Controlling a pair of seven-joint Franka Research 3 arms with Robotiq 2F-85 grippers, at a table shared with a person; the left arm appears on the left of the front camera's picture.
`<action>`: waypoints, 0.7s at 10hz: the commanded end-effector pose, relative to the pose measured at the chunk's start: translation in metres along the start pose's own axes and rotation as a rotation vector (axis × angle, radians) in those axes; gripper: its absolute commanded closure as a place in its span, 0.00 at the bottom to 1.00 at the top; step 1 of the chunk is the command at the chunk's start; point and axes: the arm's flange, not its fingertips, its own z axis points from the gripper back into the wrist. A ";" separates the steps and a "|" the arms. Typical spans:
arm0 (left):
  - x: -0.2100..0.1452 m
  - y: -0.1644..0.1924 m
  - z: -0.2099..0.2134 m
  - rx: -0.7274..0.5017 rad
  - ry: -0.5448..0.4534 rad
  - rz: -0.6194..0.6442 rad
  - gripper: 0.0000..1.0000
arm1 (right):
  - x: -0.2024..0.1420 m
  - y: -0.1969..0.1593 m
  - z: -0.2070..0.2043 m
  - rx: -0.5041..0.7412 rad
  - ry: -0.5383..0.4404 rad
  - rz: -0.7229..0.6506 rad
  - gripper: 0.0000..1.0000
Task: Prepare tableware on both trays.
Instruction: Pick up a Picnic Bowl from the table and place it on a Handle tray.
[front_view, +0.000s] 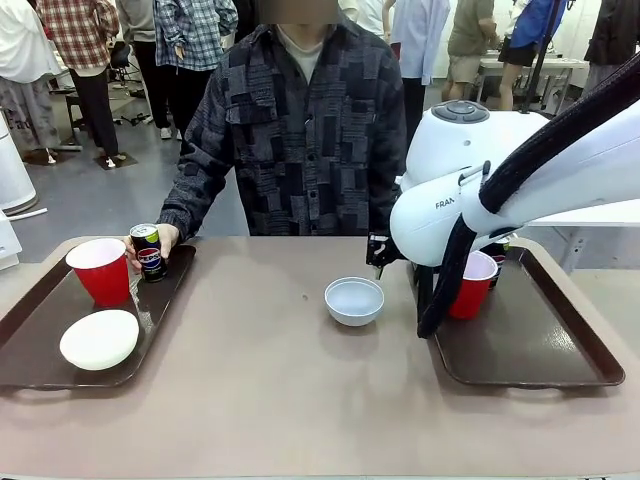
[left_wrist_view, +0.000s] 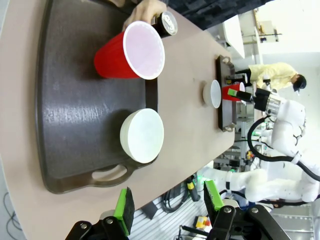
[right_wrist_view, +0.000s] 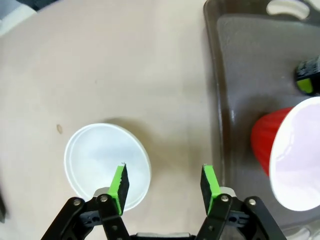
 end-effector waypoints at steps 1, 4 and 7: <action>0.000 -0.001 0.001 -0.002 -0.004 0.000 0.26 | -0.004 0.003 -0.012 0.048 0.055 0.033 0.25; 0.000 -0.001 0.001 -0.002 -0.004 0.000 0.26 | 0.002 0.003 -0.037 0.022 0.091 0.085 0.25; 0.000 -0.001 0.001 -0.002 -0.004 0.000 0.26 | 0.008 0.001 -0.047 0.026 0.121 0.073 1.00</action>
